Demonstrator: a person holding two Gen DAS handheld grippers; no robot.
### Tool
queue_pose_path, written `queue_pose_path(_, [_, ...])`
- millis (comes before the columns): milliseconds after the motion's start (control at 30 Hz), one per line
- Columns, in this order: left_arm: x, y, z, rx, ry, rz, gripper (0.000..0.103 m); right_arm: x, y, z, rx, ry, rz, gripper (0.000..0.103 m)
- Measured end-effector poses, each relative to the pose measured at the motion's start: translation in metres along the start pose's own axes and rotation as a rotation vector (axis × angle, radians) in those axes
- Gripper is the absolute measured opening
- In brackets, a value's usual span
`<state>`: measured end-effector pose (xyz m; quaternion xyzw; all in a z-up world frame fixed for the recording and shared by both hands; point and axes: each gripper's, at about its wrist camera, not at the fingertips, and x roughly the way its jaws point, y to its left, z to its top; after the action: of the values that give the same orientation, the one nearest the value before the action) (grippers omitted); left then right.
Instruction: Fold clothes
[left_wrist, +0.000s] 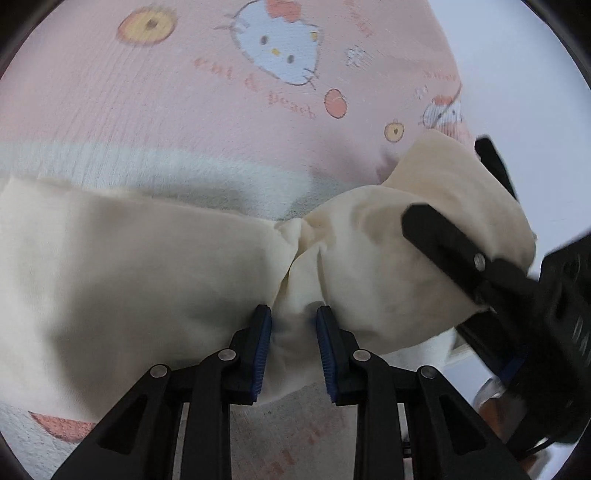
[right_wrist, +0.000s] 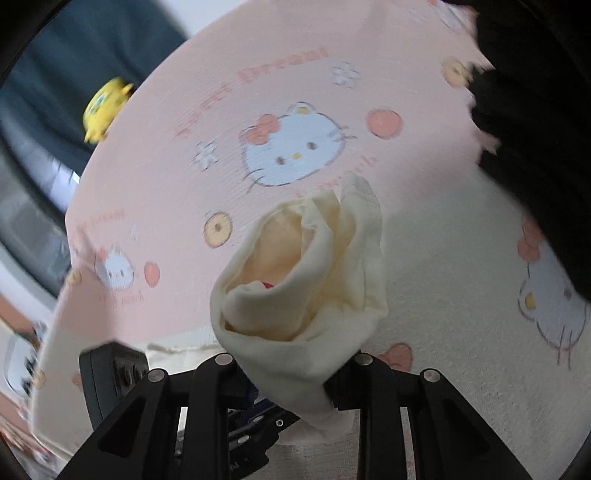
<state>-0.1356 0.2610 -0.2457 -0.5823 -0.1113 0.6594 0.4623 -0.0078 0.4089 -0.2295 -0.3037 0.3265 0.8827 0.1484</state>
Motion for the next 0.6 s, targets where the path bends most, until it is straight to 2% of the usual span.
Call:
queue_pose_path(133, [-0.013, 0.018, 0.004, -0.112, 0.047, -0.069, 0.023, 0.002, 0.023, -0.003, -0.104, -0.009, -0.022, 0.026])
queue_pose_path(267, [-0.040, 0.025, 0.007, -0.122, 0.029, -0.054, 0.027, 0.002, 0.043, -0.013, -0.232, -0.029, -0.086, 0.026])
queue_pose_path(367, [-0.061, 0.026, 0.015, -0.112, -0.013, -0.028, 0.039, 0.003, 0.060, -0.023, -0.345, -0.043, -0.142, 0.026])
queue_pose_path(400, [-0.068, 0.027, 0.018, -0.107, -0.034, -0.015, 0.050, 0.003, 0.066, -0.026, -0.382, -0.048, -0.160, 0.026])
queue_pose_path(433, [-0.076, 0.027, 0.020, -0.100, -0.056, 0.002, 0.067, 0.004, 0.072, -0.029, -0.420, -0.053, -0.179, 0.026])
queue_pose_path(467, [-0.084, 0.027, 0.022, -0.095, -0.074, 0.005, 0.075, 0.004, 0.078, -0.032, -0.458, -0.058, -0.198, 0.026])
queue_pose_path(500, [-0.090, 0.028, 0.023, -0.095, -0.074, -0.021, 0.079, 0.004, 0.084, -0.035, -0.495, -0.063, -0.216, 0.026])
queue_pose_path(600, [-0.105, 0.033, 0.025, -0.109, -0.067, -0.098, 0.079, 0.012, 0.107, -0.052, -0.662, -0.066, -0.292, 0.026])
